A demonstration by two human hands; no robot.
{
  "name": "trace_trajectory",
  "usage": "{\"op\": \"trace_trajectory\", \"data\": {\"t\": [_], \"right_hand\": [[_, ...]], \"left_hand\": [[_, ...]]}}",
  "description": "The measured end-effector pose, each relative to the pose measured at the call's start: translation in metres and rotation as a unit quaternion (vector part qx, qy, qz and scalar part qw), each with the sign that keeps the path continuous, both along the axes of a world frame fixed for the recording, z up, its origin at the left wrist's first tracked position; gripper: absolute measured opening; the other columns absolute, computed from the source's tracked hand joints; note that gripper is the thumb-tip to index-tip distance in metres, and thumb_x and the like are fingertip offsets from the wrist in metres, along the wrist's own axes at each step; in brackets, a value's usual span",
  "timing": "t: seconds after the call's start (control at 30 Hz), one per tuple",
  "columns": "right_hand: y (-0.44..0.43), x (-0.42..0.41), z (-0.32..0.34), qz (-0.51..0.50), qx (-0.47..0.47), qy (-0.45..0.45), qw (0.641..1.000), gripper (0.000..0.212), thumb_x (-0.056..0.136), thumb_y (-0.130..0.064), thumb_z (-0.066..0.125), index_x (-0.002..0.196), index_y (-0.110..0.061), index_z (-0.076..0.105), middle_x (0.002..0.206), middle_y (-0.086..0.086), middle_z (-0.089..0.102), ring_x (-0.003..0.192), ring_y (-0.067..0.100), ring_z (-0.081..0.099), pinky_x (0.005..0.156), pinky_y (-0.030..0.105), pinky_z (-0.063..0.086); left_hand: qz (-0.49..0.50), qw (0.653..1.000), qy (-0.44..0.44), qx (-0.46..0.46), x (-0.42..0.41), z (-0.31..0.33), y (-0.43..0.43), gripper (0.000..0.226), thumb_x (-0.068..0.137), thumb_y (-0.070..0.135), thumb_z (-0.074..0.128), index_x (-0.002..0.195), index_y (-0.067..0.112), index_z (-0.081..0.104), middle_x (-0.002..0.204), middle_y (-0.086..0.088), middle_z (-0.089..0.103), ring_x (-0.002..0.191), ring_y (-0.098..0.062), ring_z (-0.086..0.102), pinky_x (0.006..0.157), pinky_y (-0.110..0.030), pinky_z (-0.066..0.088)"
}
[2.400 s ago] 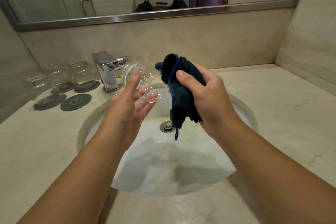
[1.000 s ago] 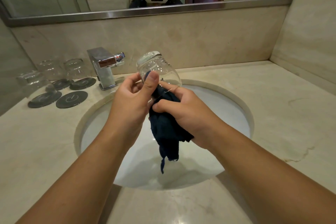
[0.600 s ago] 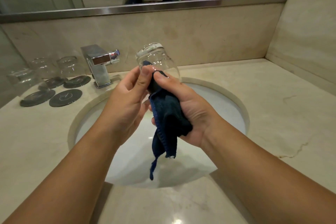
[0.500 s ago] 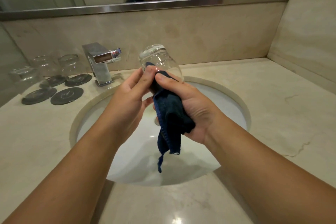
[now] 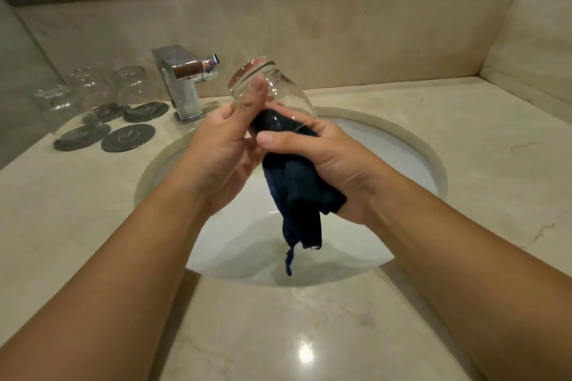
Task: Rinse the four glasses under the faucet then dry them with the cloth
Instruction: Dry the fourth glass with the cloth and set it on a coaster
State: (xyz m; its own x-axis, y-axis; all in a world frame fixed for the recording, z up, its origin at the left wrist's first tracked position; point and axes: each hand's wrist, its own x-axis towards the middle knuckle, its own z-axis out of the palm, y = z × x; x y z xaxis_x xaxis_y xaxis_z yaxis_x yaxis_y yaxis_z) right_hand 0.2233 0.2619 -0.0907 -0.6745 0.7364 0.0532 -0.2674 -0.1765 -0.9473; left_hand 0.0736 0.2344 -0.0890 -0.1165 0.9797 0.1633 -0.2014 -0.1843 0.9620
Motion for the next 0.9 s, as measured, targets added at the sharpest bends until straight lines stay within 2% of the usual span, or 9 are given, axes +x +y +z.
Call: {"op": "trace_trajectory", "data": {"t": [0.13, 0.23, 0.3, 0.47, 0.53, 0.6, 0.67, 0.8, 0.9], "right_hand": [[-0.006, 0.006, 0.008, 0.066, -0.057, 0.071, 0.994, 0.035, 0.101, -0.011, 0.059, 0.134, -0.021, 0.066, 0.067, -0.007, 0.070, 0.054, 0.004, 0.066, 0.052, 0.018, 0.052], [-0.007, 0.006, 0.010, 0.069, -0.035, 0.070, 0.995, 0.039, 0.103, -0.010, 0.058, 0.140, -0.018, 0.064, 0.070, -0.007, 0.070, 0.054, 0.004, 0.065, 0.052, 0.019, 0.053], [-0.005, 0.005, 0.009, 0.046, -0.007, 0.059, 0.997, 0.037, 0.102, -0.010, 0.059, 0.137, -0.021, 0.067, 0.078, -0.007, 0.073, 0.058, 0.005, 0.065, 0.054, 0.021, 0.055], [0.006, 0.000, 0.000, -0.102, 0.117, -0.019, 0.988, 0.034, 0.096, -0.009, 0.074, 0.125, -0.028, 0.077, 0.100, -0.008, 0.080, 0.084, 0.009, 0.074, 0.082, 0.031, 0.061], [0.006, -0.002, -0.004, -0.154, 0.204, -0.091, 0.962, 0.036, 0.095, -0.010, 0.078, 0.127, -0.026, 0.078, 0.100, -0.010, 0.080, 0.091, 0.012, 0.076, 0.096, 0.043, 0.062], [0.004, -0.003, -0.005, -0.149, 0.237, -0.121, 0.952, 0.037, 0.096, -0.008, 0.076, 0.130, -0.024, 0.077, 0.100, -0.007, 0.080, 0.086, 0.015, 0.077, 0.097, 0.053, 0.061], [0.005, -0.001, -0.005, -0.139, 0.218, -0.115, 0.959, 0.040, 0.095, -0.005, 0.076, 0.130, -0.024, 0.077, 0.101, -0.003, 0.081, 0.088, 0.015, 0.076, 0.098, 0.051, 0.061], [0.008, 0.001, -0.003, -0.074, 0.124, -0.046, 0.988, 0.051, 0.091, -0.001, 0.076, 0.134, -0.029, 0.073, 0.114, -0.003, 0.081, 0.101, 0.012, 0.074, 0.093, 0.026, 0.058], [0.007, 0.003, 0.001, -0.016, 0.040, 0.030, 0.999, 0.049, 0.093, 0.000, 0.069, 0.133, -0.028, 0.071, 0.106, -0.002, 0.078, 0.082, 0.011, 0.073, 0.074, 0.026, 0.060]], "left_hand": [[-0.038, 0.999, 0.017, 0.016, -0.004, 0.004, -0.003, 0.057, 0.086, 0.054, 0.053, 0.112, 0.005, 0.067, 0.106, -0.008, 0.076, 0.109, -0.022, 0.073, 0.102, -0.035, 0.059], [-0.034, 0.999, 0.032, 0.010, -0.007, 0.005, -0.002, 0.075, 0.083, 0.063, 0.058, 0.128, 0.004, 0.061, 0.131, -0.019, 0.070, 0.135, -0.034, 0.063, 0.122, -0.050, 0.043], [-0.013, 0.998, 0.068, 0.003, -0.006, 0.007, -0.002, 0.088, 0.082, 0.068, 0.060, 0.136, -0.002, 0.058, 0.145, -0.024, 0.062, 0.141, -0.037, 0.058, 0.124, -0.054, 0.040], [0.077, 0.994, 0.080, 0.018, -0.004, 0.005, 0.000, 0.061, 0.094, 0.050, 0.063, 0.128, 0.000, 0.064, 0.109, -0.011, 0.074, 0.101, -0.022, 0.073, 0.099, -0.035, 0.058], [0.080, 0.994, 0.076, 0.022, 0.000, 0.003, 0.002, 0.063, 0.095, 0.044, 0.067, 0.129, -0.008, 0.059, 0.106, -0.012, 0.072, 0.096, -0.019, 0.072, 0.083, -0.026, 0.059], [0.081, 0.993, 0.080, 0.028, 0.004, 0.002, 0.001, 0.071, 0.087, 0.045, 0.070, 0.132, -0.009, 0.058, 0.101, -0.007, 0.075, 0.094, -0.015, 0.075, 0.080, -0.025, 0.060], [0.074, 0.994, 0.070, 0.034, 0.007, 0.002, 0.000, 0.072, 0.085, 0.044, 0.070, 0.133, -0.009, 0.059, 0.105, -0.009, 0.076, 0.100, -0.020, 0.076, 0.088, -0.032, 0.063], [0.064, 0.997, 0.038, 0.029, 0.004, -0.002, -0.001, 0.070, 0.097, 0.041, 0.065, 0.137, -0.015, 0.052, 0.125, -0.030, 0.068, 0.129, -0.044, 0.065, 0.110, -0.053, 0.054], [0.040, 0.998, 0.029, 0.024, 0.004, -0.001, -0.003, 0.079, 0.092, 0.046, 0.065, 0.143, -0.012, 0.049, 0.142, -0.032, 0.061, 0.133, -0.042, 0.063, 0.115, -0.057, 0.049]]}}
